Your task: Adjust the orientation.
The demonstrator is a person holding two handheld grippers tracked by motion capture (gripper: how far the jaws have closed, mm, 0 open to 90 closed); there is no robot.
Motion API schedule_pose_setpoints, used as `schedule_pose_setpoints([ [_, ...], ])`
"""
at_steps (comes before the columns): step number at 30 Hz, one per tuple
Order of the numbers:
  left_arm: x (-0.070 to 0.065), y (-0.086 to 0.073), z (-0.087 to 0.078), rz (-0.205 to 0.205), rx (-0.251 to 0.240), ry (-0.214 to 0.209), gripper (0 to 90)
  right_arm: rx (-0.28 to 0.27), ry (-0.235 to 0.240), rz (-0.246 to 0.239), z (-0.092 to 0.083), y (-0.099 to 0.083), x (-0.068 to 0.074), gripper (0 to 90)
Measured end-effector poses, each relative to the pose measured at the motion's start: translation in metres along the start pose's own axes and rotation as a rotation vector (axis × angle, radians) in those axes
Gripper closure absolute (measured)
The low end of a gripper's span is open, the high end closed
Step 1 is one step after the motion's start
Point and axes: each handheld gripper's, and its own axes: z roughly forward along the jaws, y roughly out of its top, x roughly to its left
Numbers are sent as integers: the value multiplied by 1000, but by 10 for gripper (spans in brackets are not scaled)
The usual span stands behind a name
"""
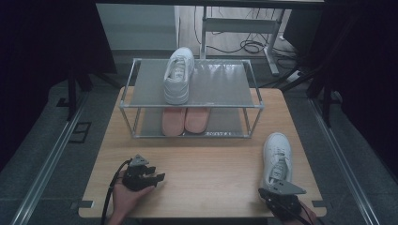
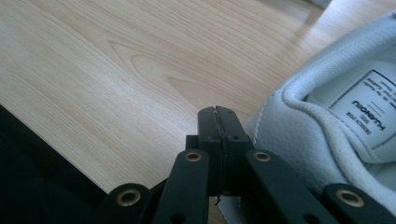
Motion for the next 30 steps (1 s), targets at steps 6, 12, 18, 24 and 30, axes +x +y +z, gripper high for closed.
schedule_pose_setpoints([
  [6,0,0,0,-2,1,1,471,-10,-19,40,-9,-12,-8,900],
  [12,0,0,1,2,3,-2,471,-23,-42,81,-19,-25,-19,900],
  [18,0,0,1,1,3,1,471,-33,-67,124,-26,-37,-32,900],
  [24,-1,0,1,2,4,1,469,-41,-77,173,-32,-45,-44,900],
  [30,-1,0,2,2,5,3,469,-49,-106,205,-36,-52,-53,900],
])
